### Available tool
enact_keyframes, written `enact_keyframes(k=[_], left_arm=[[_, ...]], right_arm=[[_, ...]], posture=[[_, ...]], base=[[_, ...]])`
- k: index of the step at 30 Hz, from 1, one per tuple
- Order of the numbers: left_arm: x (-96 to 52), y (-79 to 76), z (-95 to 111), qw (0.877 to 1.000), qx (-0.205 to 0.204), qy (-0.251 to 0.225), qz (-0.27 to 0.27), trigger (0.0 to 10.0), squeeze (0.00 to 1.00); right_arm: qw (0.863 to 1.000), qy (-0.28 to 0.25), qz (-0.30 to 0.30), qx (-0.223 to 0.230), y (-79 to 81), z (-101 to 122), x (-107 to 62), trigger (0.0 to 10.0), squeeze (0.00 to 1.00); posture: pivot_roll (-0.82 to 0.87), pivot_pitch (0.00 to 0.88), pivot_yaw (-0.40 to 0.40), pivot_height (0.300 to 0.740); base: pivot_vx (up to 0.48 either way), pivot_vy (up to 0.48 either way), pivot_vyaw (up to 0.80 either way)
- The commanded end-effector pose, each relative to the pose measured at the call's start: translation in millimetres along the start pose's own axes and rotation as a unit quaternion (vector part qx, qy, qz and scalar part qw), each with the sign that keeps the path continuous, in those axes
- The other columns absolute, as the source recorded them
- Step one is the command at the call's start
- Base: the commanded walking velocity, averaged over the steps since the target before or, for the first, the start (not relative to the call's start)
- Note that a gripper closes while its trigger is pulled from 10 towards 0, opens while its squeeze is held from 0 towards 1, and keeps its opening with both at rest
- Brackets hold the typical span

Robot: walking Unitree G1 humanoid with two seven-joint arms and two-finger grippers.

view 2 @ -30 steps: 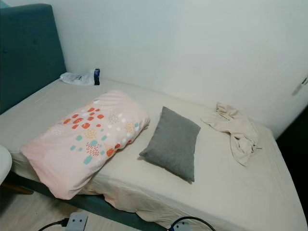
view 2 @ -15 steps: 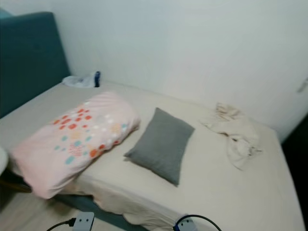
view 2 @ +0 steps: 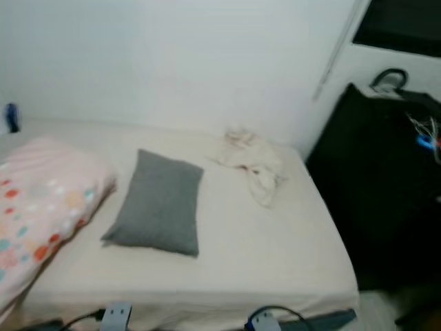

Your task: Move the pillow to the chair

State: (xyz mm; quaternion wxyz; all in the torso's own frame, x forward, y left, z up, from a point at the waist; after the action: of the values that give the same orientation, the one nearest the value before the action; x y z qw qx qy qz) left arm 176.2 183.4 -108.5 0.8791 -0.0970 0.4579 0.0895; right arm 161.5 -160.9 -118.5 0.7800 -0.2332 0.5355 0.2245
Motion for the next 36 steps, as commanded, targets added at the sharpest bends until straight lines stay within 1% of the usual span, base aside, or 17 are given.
enact_keyframes(k=[1, 4, 6, 7, 9, 10, 14, 17, 20, 23, 24, 28, 29, 31, 36], left_arm=[[-1.4, 3.1, -7.3, 1.0, -0.003, 0.01, 0.01, 10.0, 0.0], [-0.7, 6.7, -0.3, 1.0, -0.013, -0.006, 0.024, 10.0, 0.0], [0.5, 8.2, 9.8, 0.999, -0.019, -0.027, 0.033, 10.0, 0.0], [0.5, 8.2, 9.8, 0.999, -0.019, -0.027, 0.033, 10.0, 0.0], [1.6, 10.6, 23.8, 0.997, -0.029, -0.054, 0.046, 10.0, 0.0], [1.6, 10.6, 23.8, 0.997, -0.029, -0.054, 0.046, 10.0, 0.0], [2.6, 15.2, 49.1, 0.99, -0.072, -0.099, 0.071, 10.0, 0.0], [2.6, 17.3, 56.9, 0.986, -0.099, -0.112, 0.078, 10.0, 0.0], [3.1, 13.5, 54.3, 0.988, -0.092, -0.106, 0.062, 10.0, 0.0], [2.9, 11.4, 43.4, 0.991, -0.09, -0.089, 0.053, 10.0, 0.0], [2.9, 11.4, 43.4, 0.991, -0.09, -0.089, 0.053, 10.0, 0.0], [1.3, 14.2, 27.5, 0.991, -0.097, -0.067, 0.055, 10.0, 0.0], [1.3, 14.2, 27.5, 0.991, -0.097, -0.067, 0.055, 10.0, 0.0], [0.3, 15.7, 20.0, 0.992, -0.094, -0.056, 0.057, 10.0, 0.0], [-0.6, 18.0, 14.4, 0.993, -0.092, -0.049, 0.057, 10.0, 0.0]], right_arm=[[1.0, -0.005, -0.006, 0.003, -3.9, 2.1, -0.4, 10.0, 0.0], [1.0, -0.006, -0.005, 0.007, -4.4, 2.5, -0.5, 10.0, 0.0], [1.0, -0.007, -0.006, 0.008, -5.1, 2.7, -0.6, 10.0, 0.0], [1.0, -0.007, -0.006, 0.008, -5.1, 2.7, -0.6, 10.0, 0.0], [1.0, -0.009, -0.008, 0.01, -6.0, 3.2, -0.7, 10.0, 0.0], [1.0, -0.009, -0.008, 0.01, -6.0, 3.2, -0.7, 10.0, 0.0], [1.0, -0.016, -0.011, 0.019, -7.2, 5.0, -0.9, 10.0, 0.0], [1.0, -0.019, -0.011, 0.02, -7.6, 5.7, -0.9, 10.0, 0.0], [1.0, -0.019, -0.012, 0.017, -7.7, 6.3, -0.9, 10.0, 0.0], [1.0, -0.019, -0.011, 0.018, -7.0, 6.1, -0.8, 10.0, 0.0], [1.0, -0.019, -0.011, 0.018, -7.0, 6.1, -0.8, 10.0, 0.0], [1.0, -0.016, -0.009, 0.018, -4.8, 5.2, -0.5, 10.0, 0.0], [1.0, -0.016, -0.009, 0.018, -4.8, 5.2, -0.5, 10.0, 0.0], [1.0, -0.015, -0.008, 0.019, -3.6, 4.7, -0.3, 10.0, 0.0], [1.0, -0.013, -0.004, 0.017, -0.9, 3.2, 0.0, 10.0, 0.0]], posture=[[0.16, 0.0, -0.133, 0.74], [0.16, 0.0, -0.133, 0.74], [0.16, 0.0, -0.134, 0.74], [0.16, 0.0, -0.134, 0.74], [0.17, 0.0, -0.137, 0.74], [0.17, 0.0, -0.137, 0.74], [0.17, 0.0, -0.146, 0.74], [0.18, 0.0, -0.151, 0.74], [0.17, 0.0, -0.152, 0.74], [0.17, 0.0, -0.15, 0.74], [0.17, 0.0, -0.15, 0.74], [0.18, 0.0, -0.147, 0.74], [0.18, 0.0, -0.147, 0.74], [0.18, 0.0, -0.147, 0.74], [0.18, 0.0, -0.149, 0.74]], base=[[0.0, 0.0, 0.0], [0.0, 0.0, 0.0], [0.0, 0.0, 0.0], [0.0, 0.0, 0.0], [0.0, 0.0, 0.0], [0.0, 0.0, 0.0], [0.0, 0.0, 0.0], [0.0, 0.0, 0.0], [0.0, 0.0, 0.0], [0.0, 0.0, 0.0], [0.0, 0.0, 0.0], [0.0, 0.0, 0.0], [0.0, 0.0, 0.0], [0.266, 0.0, 0.0], [0.28, 0.0, 0.0]])
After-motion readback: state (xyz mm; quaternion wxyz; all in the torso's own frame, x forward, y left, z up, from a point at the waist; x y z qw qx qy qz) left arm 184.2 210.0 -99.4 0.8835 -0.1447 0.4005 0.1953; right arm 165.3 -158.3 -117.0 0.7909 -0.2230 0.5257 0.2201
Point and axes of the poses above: a point about 5 cm out from each wrist's last joint towards the gripper, its own x axis pointing out of the wrist towards the gripper, its own z axis along the axis of the wrist's last joint, y = z × x, the point moved 2 cm from there along x, pointing out of the wrist towards the gripper, and after that the axes turned 14 degrees about -x, right-handed, at the moved point
